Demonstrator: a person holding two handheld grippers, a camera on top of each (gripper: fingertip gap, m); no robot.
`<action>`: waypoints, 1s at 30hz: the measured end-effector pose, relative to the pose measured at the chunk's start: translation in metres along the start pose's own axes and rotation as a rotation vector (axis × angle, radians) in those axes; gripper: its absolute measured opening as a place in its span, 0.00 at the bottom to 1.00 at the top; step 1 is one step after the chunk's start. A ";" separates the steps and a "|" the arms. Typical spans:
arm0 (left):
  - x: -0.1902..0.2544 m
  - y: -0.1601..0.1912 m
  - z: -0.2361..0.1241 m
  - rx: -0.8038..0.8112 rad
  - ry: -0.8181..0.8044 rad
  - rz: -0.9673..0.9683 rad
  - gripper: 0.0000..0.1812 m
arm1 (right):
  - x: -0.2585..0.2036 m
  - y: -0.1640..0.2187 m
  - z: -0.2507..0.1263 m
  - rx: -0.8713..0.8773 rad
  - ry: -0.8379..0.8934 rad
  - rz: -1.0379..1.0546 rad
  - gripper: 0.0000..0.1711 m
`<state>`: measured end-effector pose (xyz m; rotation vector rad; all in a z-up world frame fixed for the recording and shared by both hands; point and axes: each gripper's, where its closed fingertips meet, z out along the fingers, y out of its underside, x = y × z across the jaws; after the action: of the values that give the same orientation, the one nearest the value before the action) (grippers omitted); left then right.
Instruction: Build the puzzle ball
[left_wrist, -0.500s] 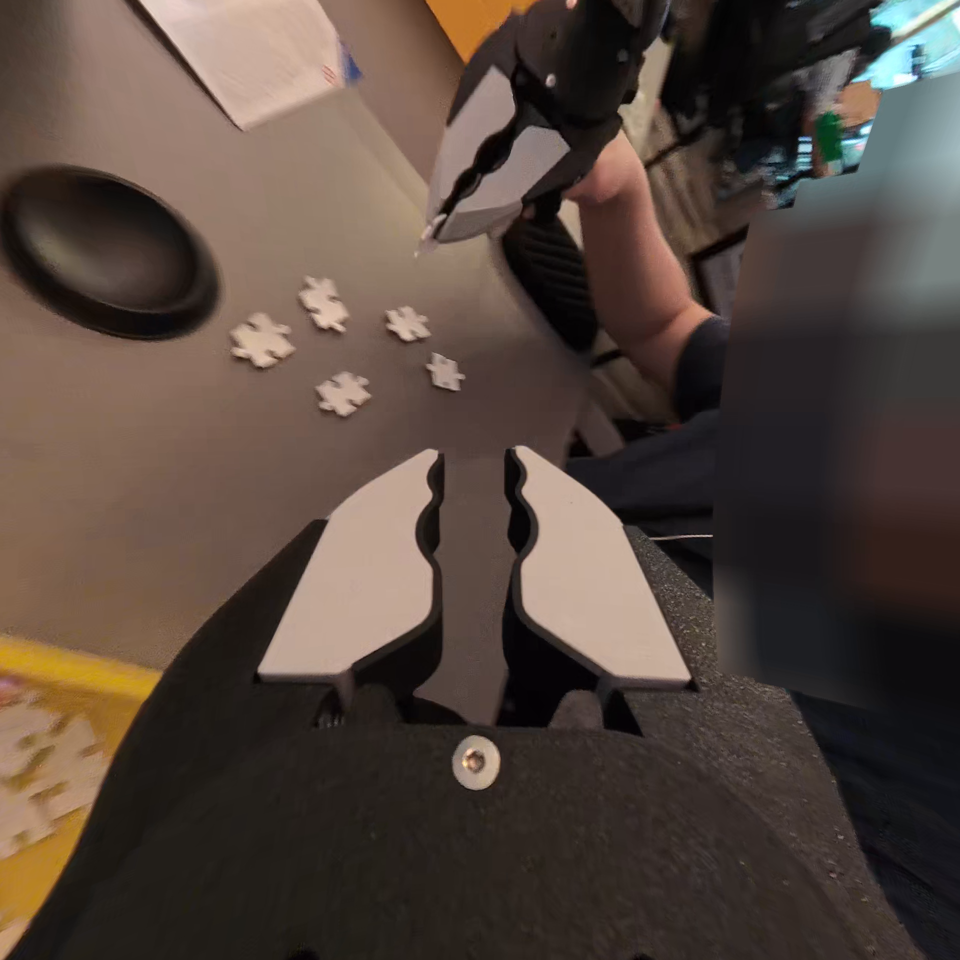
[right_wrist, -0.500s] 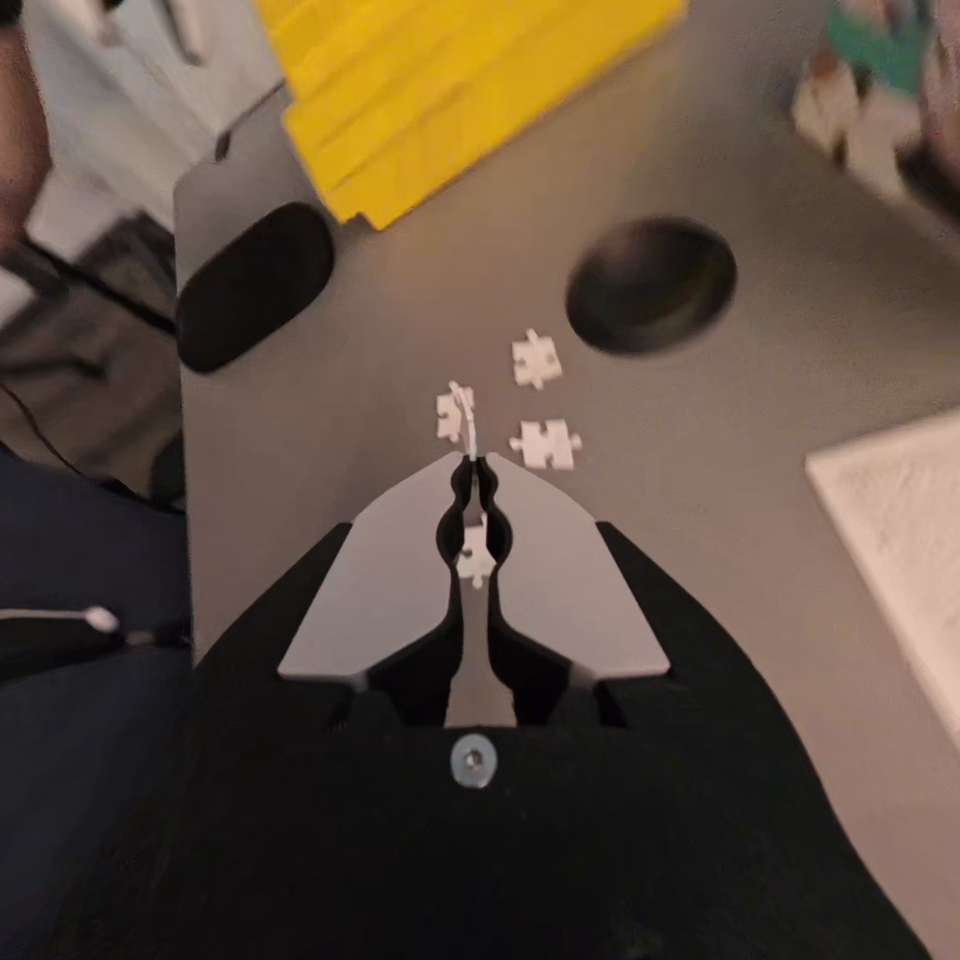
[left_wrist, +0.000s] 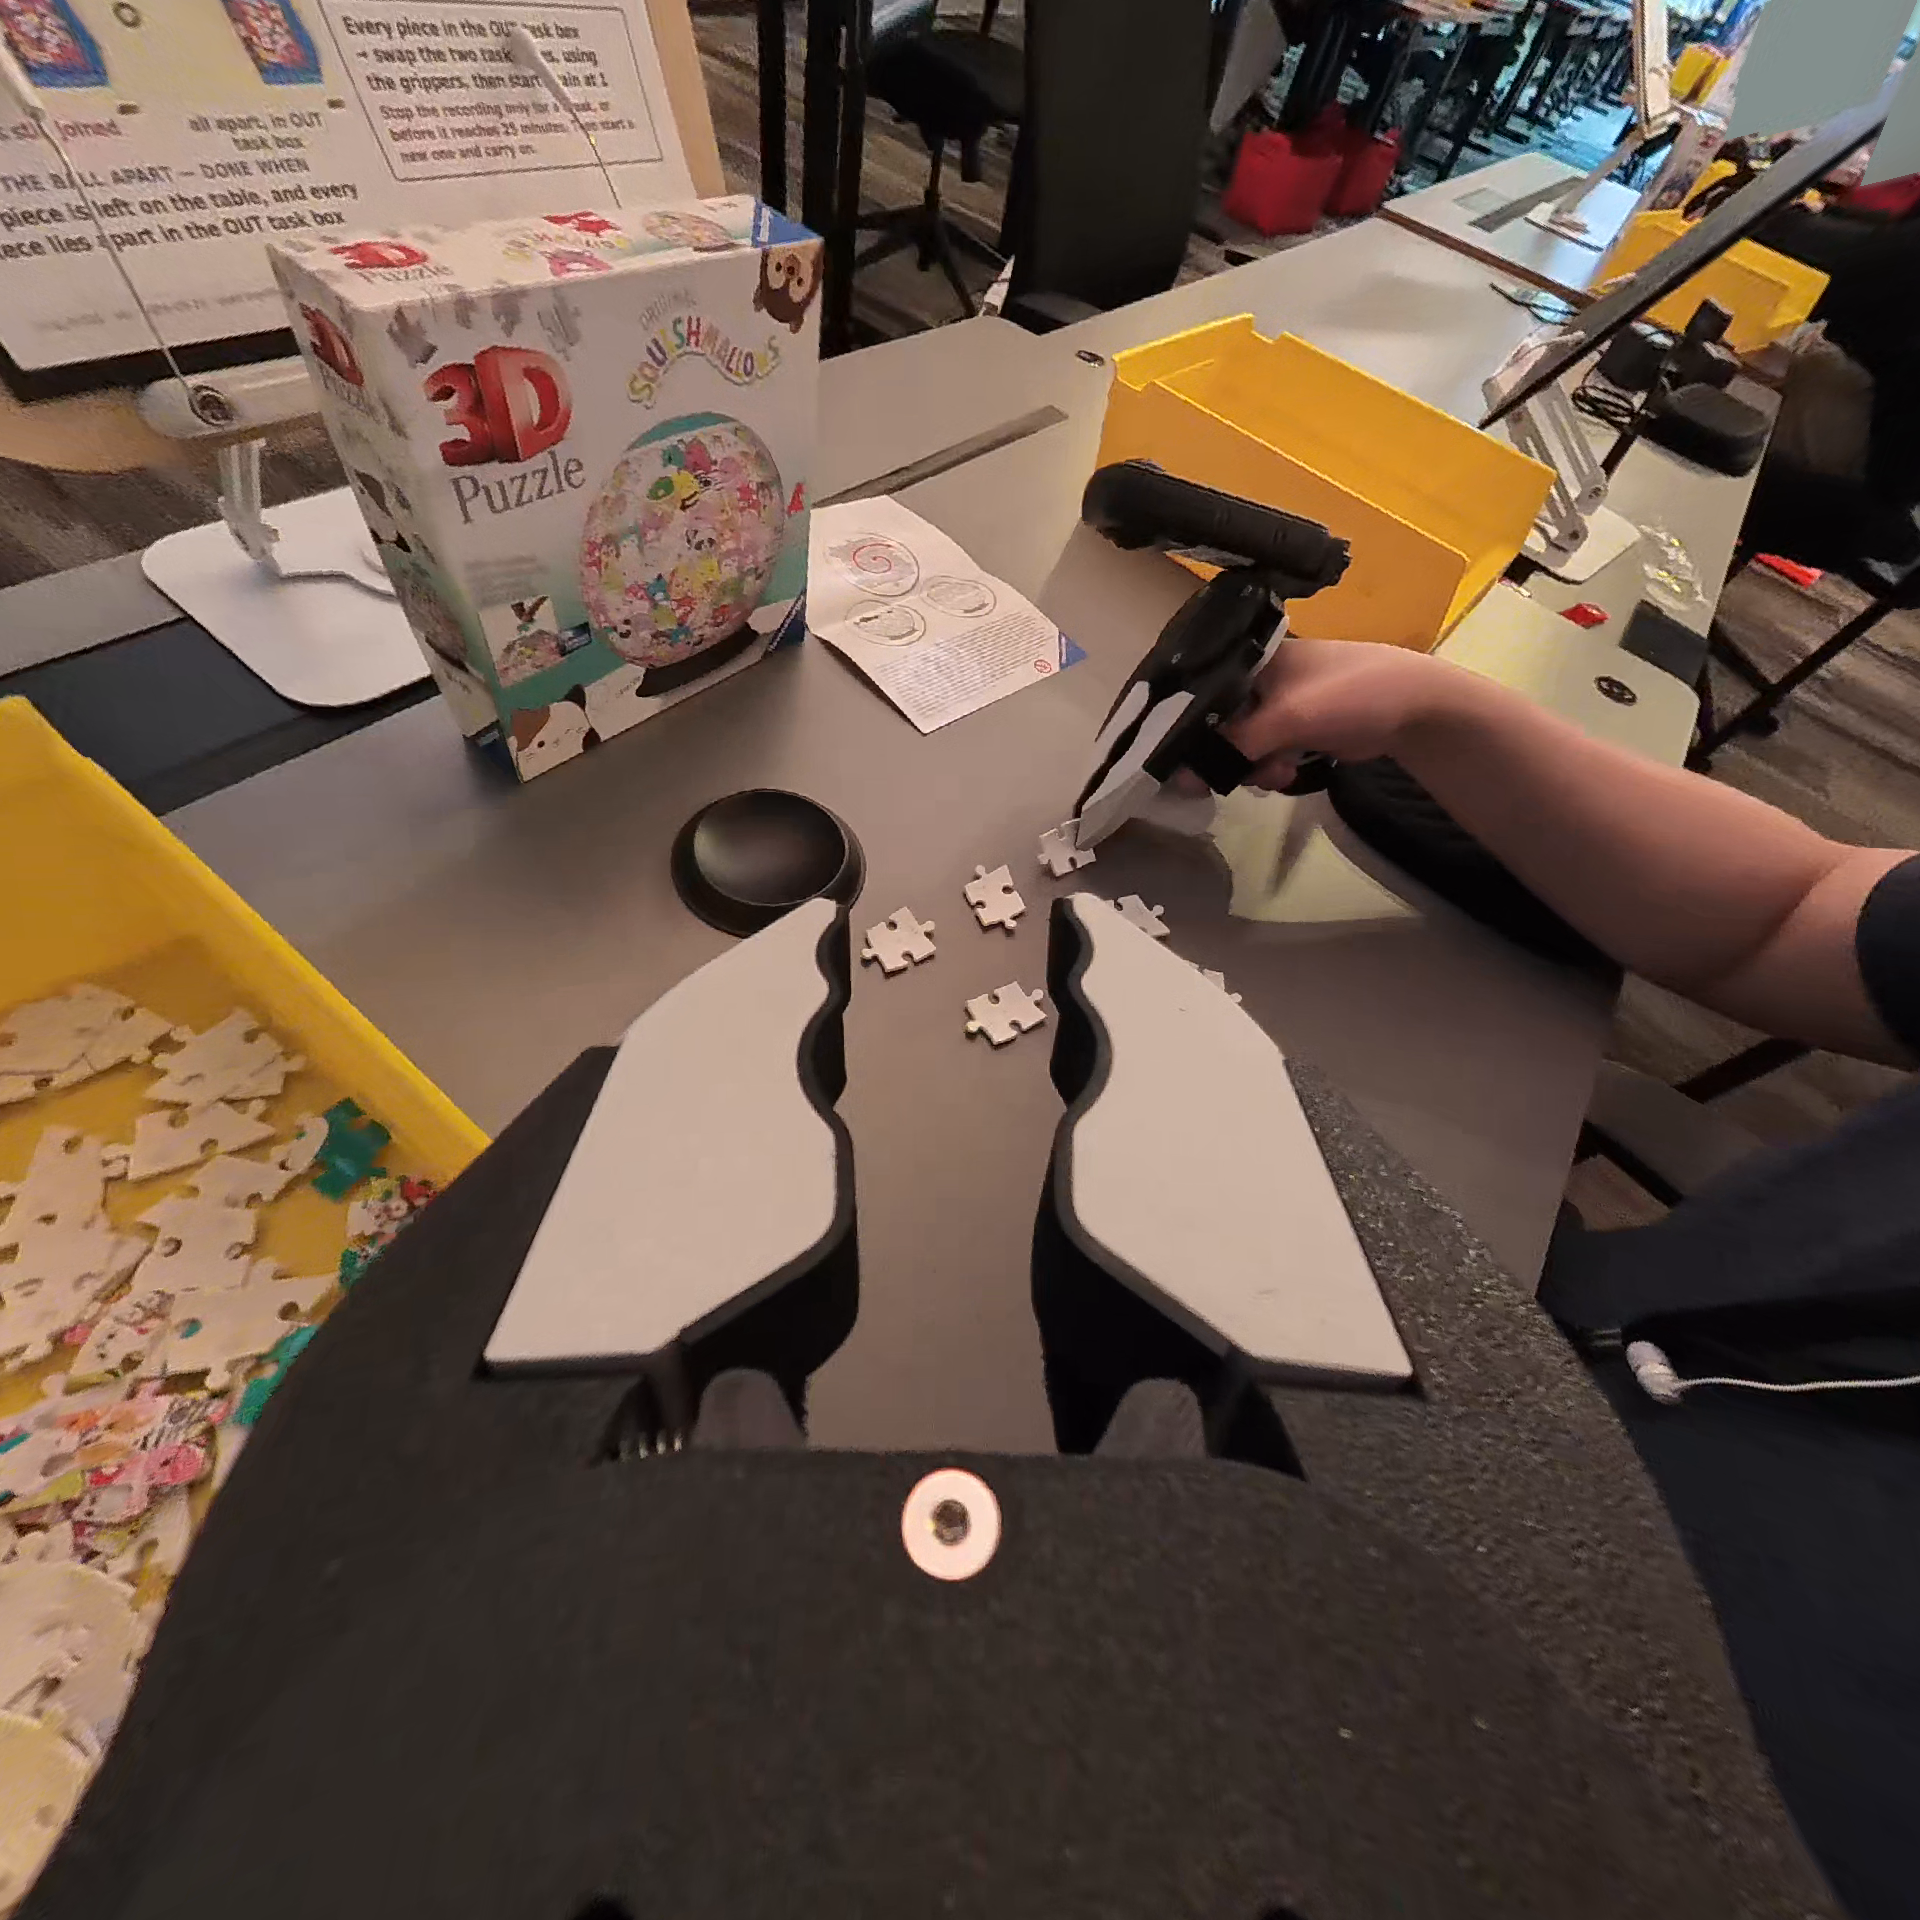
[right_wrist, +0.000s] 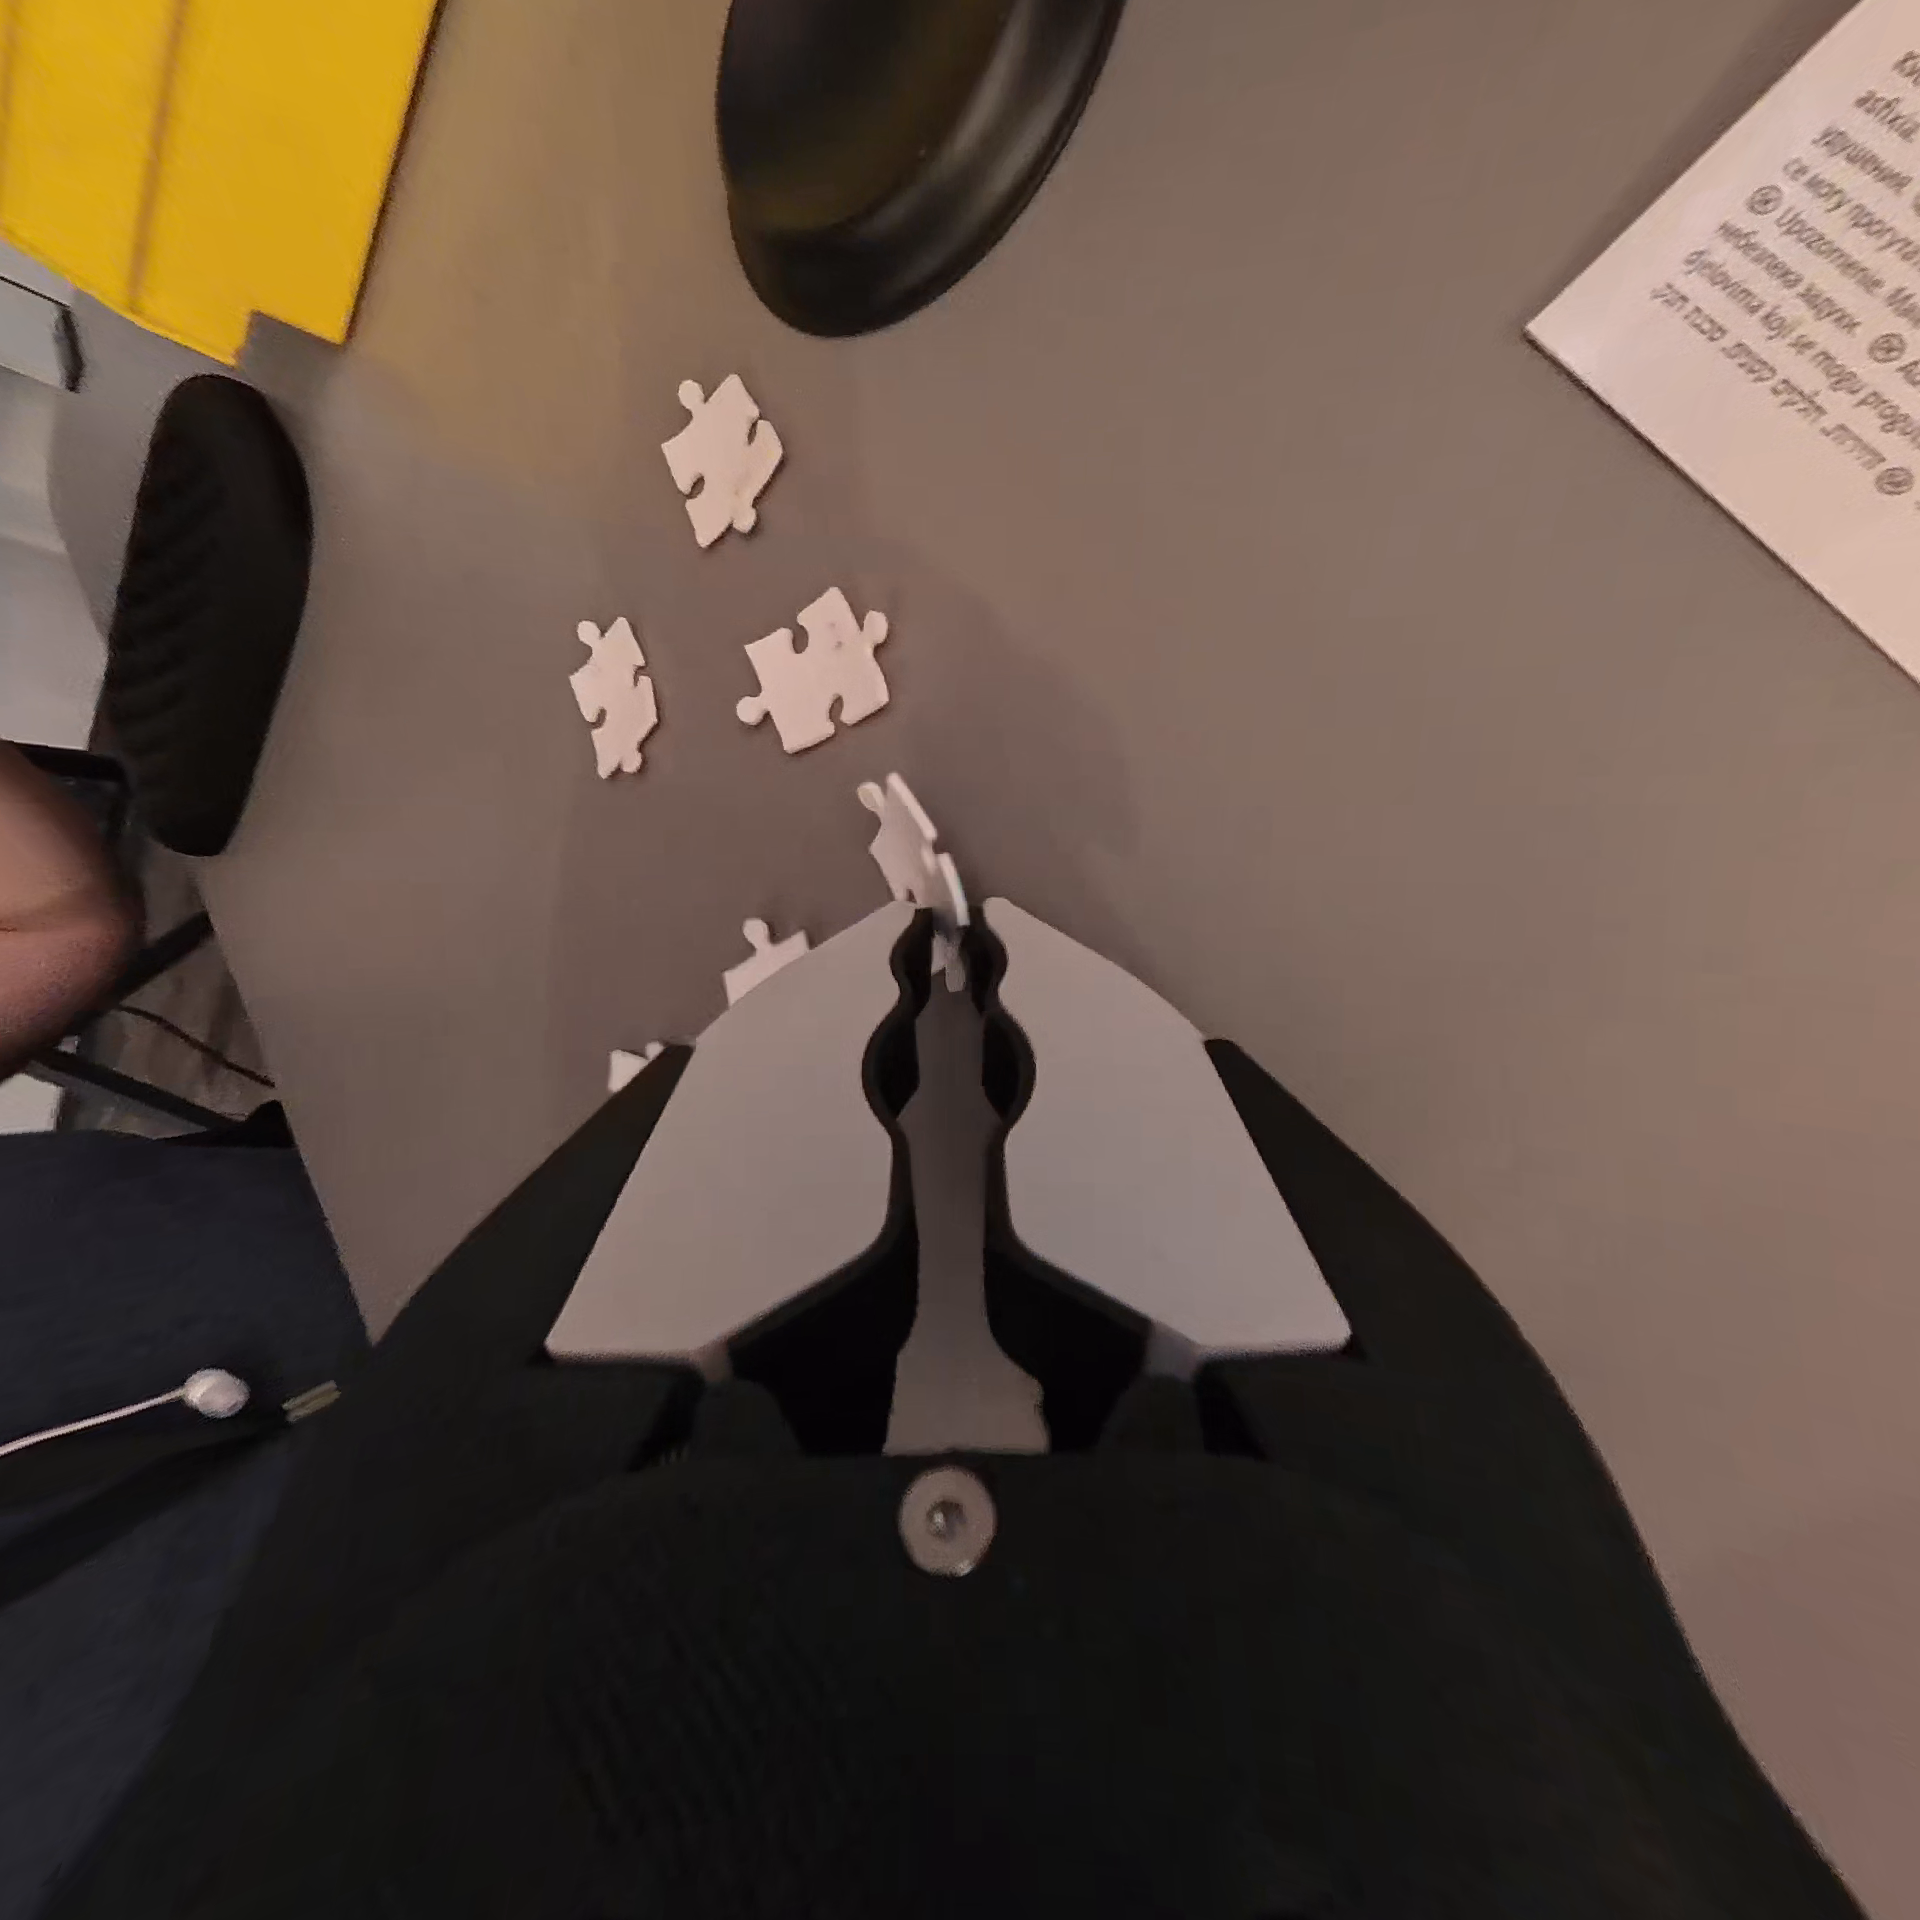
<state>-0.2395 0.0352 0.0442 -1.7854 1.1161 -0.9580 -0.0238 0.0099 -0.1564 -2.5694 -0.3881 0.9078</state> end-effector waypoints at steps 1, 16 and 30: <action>0.002 0.001 -0.002 0.008 -0.001 0.002 0.20 | 0.002 0.000 -0.002 0.000 0.022 -0.018 0.06; 0.006 -0.004 -0.028 0.014 -0.069 0.137 0.18 | -0.072 -0.029 -0.063 -0.383 0.196 -0.249 0.13; -0.147 0.075 -0.070 -0.601 -0.434 0.367 0.24 | -0.072 -0.023 -0.047 0.299 -0.031 -0.249 0.14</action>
<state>-0.3736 0.1342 -0.0233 -2.0095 1.4605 0.0067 -0.0507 -0.0093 -0.0730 -2.1815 -0.5251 0.8451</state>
